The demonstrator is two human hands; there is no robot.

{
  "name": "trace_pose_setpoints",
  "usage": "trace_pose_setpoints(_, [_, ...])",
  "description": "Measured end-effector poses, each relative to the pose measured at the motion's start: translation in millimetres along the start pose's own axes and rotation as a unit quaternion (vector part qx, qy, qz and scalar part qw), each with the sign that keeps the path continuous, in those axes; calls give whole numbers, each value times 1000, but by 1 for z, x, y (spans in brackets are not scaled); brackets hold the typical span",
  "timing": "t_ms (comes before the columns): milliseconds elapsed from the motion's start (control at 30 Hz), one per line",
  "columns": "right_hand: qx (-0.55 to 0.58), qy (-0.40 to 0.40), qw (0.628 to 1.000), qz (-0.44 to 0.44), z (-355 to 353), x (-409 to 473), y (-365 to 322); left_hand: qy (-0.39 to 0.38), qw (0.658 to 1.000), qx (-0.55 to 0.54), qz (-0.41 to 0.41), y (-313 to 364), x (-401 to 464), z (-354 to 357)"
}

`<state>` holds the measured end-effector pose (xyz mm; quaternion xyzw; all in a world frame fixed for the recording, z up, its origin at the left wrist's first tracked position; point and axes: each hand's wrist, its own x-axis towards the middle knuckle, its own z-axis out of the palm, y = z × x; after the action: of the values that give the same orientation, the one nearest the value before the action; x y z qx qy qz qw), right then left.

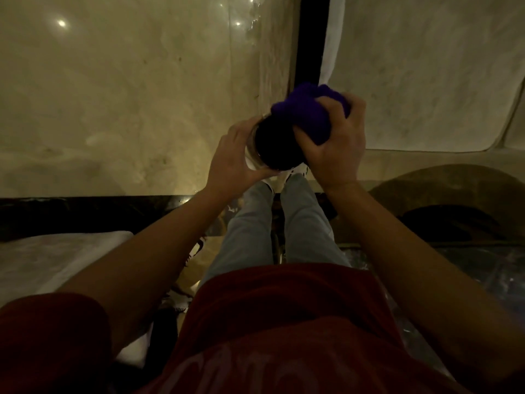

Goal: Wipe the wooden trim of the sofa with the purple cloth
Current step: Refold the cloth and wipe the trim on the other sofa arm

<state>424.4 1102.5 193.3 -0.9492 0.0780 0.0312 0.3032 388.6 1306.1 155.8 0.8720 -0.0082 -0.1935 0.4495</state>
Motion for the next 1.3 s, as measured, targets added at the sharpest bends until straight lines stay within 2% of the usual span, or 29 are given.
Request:
trace_pose_setpoints(267, [-19, -62, 998, -26, -6, -49, 5, 7, 1000, -5, -5, -7, 2, 2])
trace_pose_setpoints(400, [12, -1, 1000, -10, -4, 11, -7, -18, 1000, -10, -14, -6, 5, -1])
trace_pose_setpoints(567, [40, 59, 995, -63, -15, 81, -29, -99, 995, -22, -8, -6, 13, -17])
trace_pose_setpoints(700, [64, 92, 993, -42, -9, 104, -48, -127, 991, -11, -28, 0, 28, -32])
trace_pose_setpoints(800, [59, 74, 994, -49, -8, 96, -45, -111, 993, 0, -50, 15, 47, -28])
trace_pose_setpoints(900, [54, 31, 996, -66, -9, 76, -34, -88, 991, -49, -84, 35, 61, -13])
trace_pose_setpoints(1067, [22, -49, 987, -152, -10, 57, -18, -122, 989, -37, -74, 45, 68, -10])
trace_pose_setpoints(1167, [32, -20, 982, -185, -6, 92, -25, -157, 983, 8, -97, 38, 71, -16])
trace_pose_setpoints(1300, [43, 50, 980, -188, -11, 168, -50, -160, 978, 4, -135, 44, 70, -12])
